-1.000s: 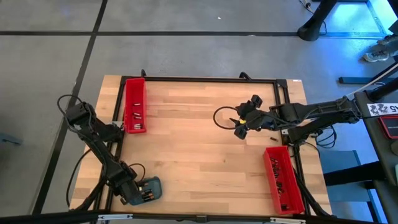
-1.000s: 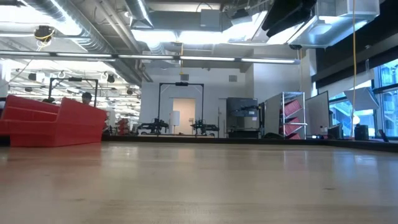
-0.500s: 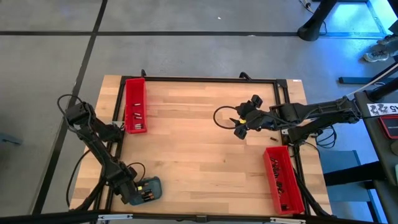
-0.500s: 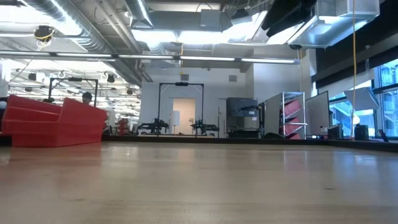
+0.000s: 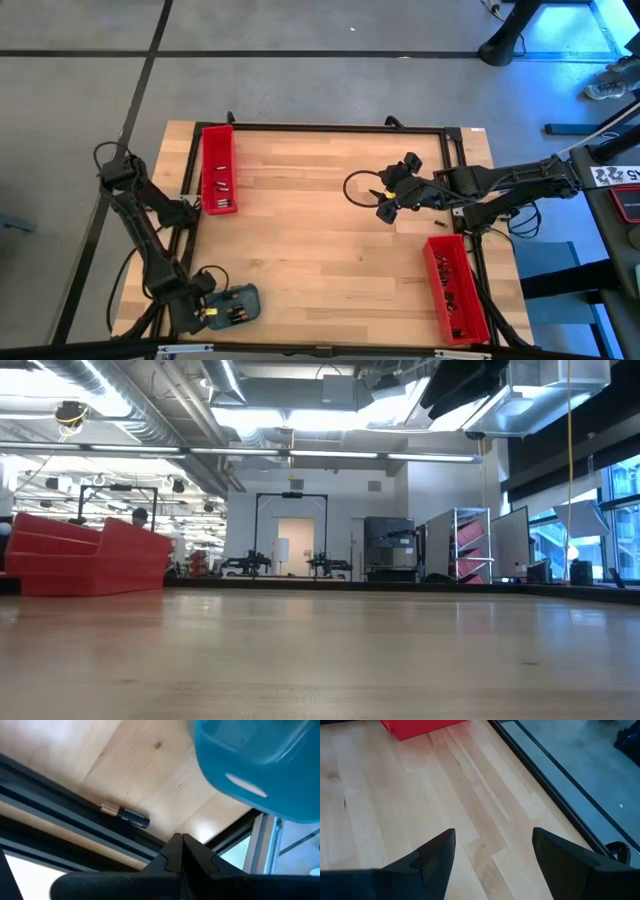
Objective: Sort batteries
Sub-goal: Put the small black battery into the bottom red bin
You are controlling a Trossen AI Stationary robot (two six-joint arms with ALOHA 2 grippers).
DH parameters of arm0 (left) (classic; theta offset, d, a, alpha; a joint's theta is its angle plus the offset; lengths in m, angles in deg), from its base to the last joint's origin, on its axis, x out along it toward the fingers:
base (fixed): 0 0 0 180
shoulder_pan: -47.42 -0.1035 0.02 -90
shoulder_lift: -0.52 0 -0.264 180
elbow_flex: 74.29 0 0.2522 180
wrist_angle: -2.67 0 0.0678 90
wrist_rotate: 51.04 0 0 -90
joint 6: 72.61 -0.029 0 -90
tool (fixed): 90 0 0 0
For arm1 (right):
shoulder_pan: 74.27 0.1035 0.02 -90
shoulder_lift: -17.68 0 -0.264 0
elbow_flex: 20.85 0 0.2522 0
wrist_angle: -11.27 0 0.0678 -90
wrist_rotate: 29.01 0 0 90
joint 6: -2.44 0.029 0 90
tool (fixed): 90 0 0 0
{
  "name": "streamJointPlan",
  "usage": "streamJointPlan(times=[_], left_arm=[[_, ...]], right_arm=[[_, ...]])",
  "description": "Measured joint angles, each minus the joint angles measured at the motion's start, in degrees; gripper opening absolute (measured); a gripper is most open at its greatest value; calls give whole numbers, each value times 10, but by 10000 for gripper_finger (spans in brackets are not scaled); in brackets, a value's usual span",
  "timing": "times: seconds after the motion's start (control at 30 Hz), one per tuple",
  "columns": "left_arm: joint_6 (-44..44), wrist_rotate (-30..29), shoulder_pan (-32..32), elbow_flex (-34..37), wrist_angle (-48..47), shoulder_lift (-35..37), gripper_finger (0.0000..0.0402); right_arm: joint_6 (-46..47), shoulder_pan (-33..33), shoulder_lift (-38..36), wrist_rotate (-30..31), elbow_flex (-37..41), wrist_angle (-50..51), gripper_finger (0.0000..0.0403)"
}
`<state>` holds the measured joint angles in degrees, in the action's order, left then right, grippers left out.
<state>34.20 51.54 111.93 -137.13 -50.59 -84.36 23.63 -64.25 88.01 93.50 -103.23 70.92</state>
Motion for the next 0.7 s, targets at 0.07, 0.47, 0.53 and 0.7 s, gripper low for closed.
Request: streamJointPlan(times=[0.07, 0.47, 0.53, 0.7], left_arm=[[-2, -7, 10, 0, 1, 0, 0], [-100, 46, 25, -1, -7, -35, 0], [-115, 64, 24, -1, -8, -48, 0], [-168, 89, 24, -1, -14, -71, 0]], right_arm=[[0, 0, 0, 0, 0, 0, 266], [0, 0, 0, 0, 0, 0, 266], [0, 0, 0, 0, 0, 0, 266], [0, 0, 0, 0, 0, -8, 266]])
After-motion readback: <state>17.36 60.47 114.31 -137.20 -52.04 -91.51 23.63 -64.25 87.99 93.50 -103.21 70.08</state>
